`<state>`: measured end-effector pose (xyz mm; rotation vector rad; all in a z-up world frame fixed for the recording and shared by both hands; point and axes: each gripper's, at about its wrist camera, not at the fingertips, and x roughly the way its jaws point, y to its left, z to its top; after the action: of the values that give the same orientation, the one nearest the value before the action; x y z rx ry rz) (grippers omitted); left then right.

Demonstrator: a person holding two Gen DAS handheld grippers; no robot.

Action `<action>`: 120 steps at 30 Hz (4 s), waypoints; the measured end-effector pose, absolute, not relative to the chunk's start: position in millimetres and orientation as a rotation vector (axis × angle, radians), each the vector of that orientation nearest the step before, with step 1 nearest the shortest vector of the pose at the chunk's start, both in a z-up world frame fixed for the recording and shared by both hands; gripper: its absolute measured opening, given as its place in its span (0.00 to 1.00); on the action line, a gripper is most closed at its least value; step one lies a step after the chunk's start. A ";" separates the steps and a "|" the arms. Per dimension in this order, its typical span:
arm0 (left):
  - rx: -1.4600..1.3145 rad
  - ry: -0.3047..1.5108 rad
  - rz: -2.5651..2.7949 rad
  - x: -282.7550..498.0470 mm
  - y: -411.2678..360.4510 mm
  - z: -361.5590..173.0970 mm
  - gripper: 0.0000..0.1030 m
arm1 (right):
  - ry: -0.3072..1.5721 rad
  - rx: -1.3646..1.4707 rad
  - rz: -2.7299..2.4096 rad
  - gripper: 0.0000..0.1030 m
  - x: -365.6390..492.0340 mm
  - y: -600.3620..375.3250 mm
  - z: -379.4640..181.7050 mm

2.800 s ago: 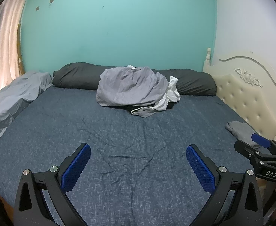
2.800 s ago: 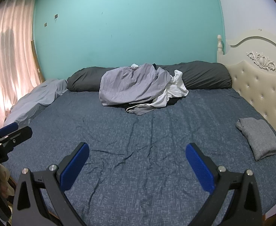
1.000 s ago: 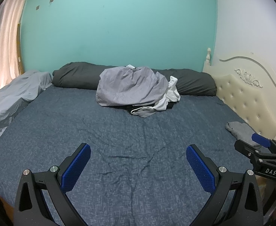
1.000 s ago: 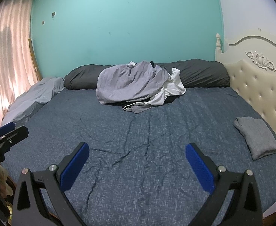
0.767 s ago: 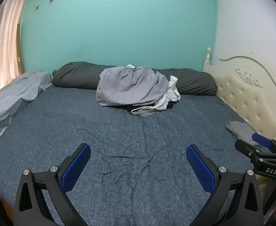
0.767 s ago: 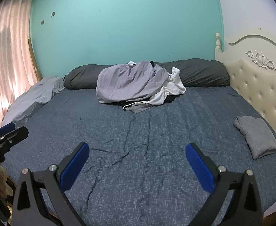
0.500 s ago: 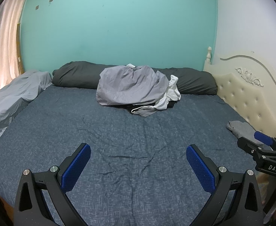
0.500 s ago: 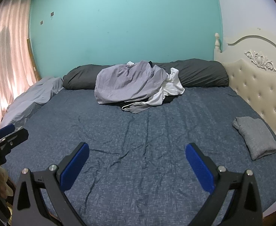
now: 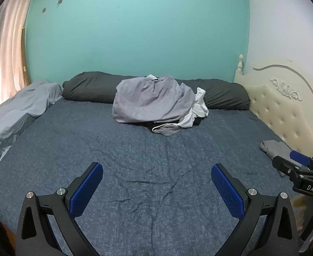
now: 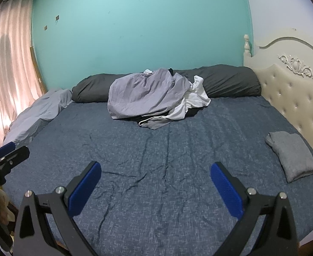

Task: Fold clothes

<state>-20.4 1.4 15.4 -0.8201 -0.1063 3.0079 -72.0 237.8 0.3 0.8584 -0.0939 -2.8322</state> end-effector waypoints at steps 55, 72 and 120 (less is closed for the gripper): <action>-1.084 -0.339 2.962 -403.9 -89.4 -192.1 1.00 | -0.069 1.083 -2.731 0.95 -582.4 183.6 -206.0; -1.065 -0.388 2.909 -406.1 -103.1 -233.3 1.00 | -0.037 1.089 -2.775 0.61 -693.6 171.1 -241.9; -1.099 -0.452 2.932 -161.2 -90.3 -203.8 1.00 | -0.374 0.991 -2.560 0.02 -227.7 204.1 -211.3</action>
<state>-161.2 -90.3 -203.8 -1.0990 -0.4524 2.9322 -227.7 204.1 -211.3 0.9909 -0.3743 -2.5604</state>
